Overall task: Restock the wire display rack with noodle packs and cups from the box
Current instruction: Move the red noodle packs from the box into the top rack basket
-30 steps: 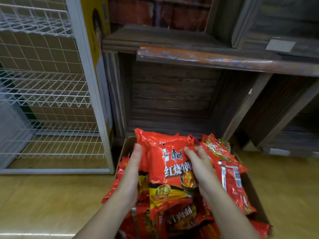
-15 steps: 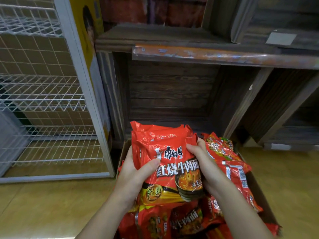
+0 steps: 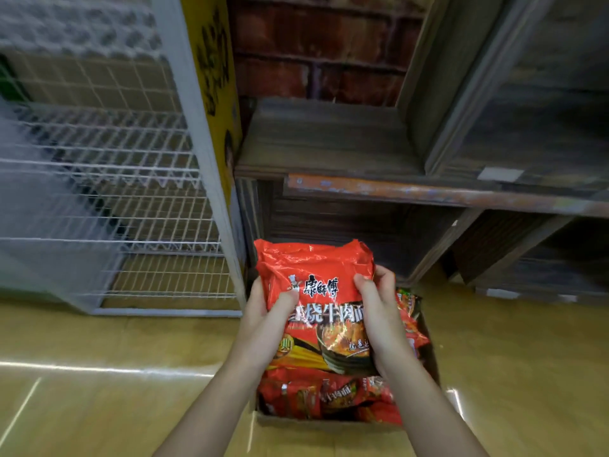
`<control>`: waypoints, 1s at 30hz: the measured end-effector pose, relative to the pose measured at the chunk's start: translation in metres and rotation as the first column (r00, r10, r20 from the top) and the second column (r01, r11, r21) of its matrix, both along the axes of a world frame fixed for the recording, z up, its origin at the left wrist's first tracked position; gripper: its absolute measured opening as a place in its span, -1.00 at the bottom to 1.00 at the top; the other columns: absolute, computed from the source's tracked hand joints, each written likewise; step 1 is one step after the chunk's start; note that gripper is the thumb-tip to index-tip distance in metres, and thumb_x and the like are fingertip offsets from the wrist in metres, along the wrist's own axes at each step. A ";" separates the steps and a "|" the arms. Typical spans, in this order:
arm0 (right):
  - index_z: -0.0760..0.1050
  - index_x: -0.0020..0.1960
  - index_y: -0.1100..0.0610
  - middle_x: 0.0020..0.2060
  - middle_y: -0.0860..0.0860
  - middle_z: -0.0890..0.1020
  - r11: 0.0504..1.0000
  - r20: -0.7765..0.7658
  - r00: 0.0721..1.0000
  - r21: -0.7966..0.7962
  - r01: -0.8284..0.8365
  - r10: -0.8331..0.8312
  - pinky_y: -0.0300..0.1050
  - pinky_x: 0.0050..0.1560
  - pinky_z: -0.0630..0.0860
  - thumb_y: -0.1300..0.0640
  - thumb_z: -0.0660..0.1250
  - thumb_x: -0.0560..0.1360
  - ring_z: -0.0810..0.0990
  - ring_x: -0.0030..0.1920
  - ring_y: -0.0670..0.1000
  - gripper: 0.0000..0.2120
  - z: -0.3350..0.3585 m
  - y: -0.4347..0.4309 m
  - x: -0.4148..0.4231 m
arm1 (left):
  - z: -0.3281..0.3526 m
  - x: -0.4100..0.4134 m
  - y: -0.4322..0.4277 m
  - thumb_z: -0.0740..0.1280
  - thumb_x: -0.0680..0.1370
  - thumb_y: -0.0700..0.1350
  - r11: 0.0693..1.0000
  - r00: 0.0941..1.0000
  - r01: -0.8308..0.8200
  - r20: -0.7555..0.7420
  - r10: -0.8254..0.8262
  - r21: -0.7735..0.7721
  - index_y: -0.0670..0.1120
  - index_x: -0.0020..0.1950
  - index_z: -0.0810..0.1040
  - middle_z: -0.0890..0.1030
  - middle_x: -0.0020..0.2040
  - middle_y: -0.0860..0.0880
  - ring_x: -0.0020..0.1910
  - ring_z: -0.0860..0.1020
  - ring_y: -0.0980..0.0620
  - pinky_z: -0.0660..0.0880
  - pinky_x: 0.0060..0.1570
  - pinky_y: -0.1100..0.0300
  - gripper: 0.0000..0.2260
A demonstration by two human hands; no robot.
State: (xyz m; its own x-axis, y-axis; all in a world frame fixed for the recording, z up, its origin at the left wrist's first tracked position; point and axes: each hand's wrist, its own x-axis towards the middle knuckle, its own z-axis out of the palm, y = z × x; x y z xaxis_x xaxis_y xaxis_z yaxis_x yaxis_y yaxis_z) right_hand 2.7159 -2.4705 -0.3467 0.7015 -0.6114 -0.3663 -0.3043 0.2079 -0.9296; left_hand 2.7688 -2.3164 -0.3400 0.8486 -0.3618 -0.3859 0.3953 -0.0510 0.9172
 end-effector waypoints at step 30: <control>0.25 0.07 -0.15 0.00 0.10 0.63 0.962 0.203 0.945 -0.156 -0.225 0.254 0.12 -0.03 0.64 -0.11 0.17 0.62 0.69 -0.08 0.11 -0.89 0.390 0.317 0.203 | 0.376 0.188 0.320 0.18 0.58 0.24 0.977 0.899 -0.214 0.393 0.192 0.014 0.10 0.23 0.47 0.68 -0.02 0.05 -0.10 0.68 0.08 0.59 -0.05 0.09 -0.66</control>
State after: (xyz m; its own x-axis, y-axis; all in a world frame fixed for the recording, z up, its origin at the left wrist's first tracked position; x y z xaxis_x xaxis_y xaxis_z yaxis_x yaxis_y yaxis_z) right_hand 2.9190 -2.1533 0.0437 0.8871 -0.4467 -0.1161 -0.1158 0.0281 -0.9929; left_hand 2.9566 -1.9966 0.0361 0.9878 -0.1533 -0.0263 0.0169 -0.0625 0.9979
